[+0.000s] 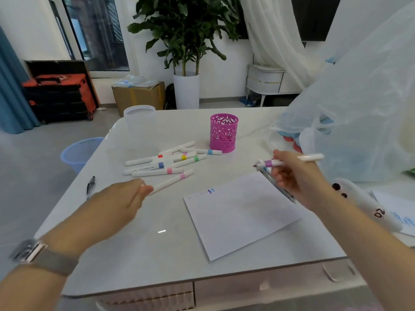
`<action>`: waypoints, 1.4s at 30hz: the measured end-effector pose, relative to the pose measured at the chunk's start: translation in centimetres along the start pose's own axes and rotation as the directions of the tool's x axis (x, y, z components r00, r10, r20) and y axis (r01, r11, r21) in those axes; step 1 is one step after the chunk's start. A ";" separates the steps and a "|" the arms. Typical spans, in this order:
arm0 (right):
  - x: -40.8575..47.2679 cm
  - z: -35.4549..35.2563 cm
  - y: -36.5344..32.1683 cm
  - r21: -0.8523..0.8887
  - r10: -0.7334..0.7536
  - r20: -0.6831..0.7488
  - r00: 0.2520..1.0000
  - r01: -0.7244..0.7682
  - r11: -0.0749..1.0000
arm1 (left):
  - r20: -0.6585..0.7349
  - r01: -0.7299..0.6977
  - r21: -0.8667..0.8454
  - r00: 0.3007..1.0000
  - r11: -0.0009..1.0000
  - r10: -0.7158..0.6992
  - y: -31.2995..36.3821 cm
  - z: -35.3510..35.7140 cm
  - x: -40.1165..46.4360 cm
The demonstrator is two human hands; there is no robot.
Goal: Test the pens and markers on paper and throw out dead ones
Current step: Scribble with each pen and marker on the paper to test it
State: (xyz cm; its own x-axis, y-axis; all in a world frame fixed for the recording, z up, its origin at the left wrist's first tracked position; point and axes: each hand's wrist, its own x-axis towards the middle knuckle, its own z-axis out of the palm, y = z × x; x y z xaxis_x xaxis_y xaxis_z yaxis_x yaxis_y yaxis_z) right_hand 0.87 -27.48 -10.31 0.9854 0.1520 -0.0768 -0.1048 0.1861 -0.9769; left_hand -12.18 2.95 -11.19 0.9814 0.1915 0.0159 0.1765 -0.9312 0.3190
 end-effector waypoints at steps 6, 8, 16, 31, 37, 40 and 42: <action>0.2 4.8 3.1 -0.169 -0.039 0.209 0.977 0.076 0.983 | 0.149 -0.168 0.051 0.976 0.985 0.158 6.0 2.3 0.1; 0.5 6.1 4.2 -0.248 -0.086 0.184 0.979 0.131 0.960 | 0.162 -0.193 0.128 0.972 0.973 0.171 7.2 2.9 0.5; 2.3 6.4 7.7 -0.529 -0.300 -0.016 0.954 0.247 0.812 | 0.295 -0.146 0.184 0.952 0.972 0.087 7.3 4.8 1.1; 3.0 6.9 7.9 -0.573 -0.245 0.094 0.965 0.254 0.780 | 0.381 -0.127 0.170 0.923 0.977 0.054 7.4 5.0 2.3; 2.8 7.0 7.9 -0.605 -0.227 0.103 0.968 0.242 0.758 | 0.390 -0.122 0.164 0.920 0.979 0.050 7.3 5.0 2.3; 2.8 7.0 7.8 -0.596 -0.217 0.098 0.971 0.232 0.769 | 0.396 -0.122 0.161 0.917 0.979 0.049 7.3 5.0 2.3; 2.9 6.9 7.8 -0.604 -0.211 0.088 0.973 0.221 0.766 | 0.402 -0.116 0.158 0.915 0.981 0.044 7.3 4.9 2.3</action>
State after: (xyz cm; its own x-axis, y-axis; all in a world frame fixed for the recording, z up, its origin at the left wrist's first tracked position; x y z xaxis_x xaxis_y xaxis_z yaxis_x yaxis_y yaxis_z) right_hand 1.95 -18.89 -16.78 0.9696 0.1938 0.1493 0.2184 -0.4107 -0.8852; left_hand -8.24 -4.95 -13.50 0.9359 0.0100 -0.3520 0.0711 -0.9844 0.1610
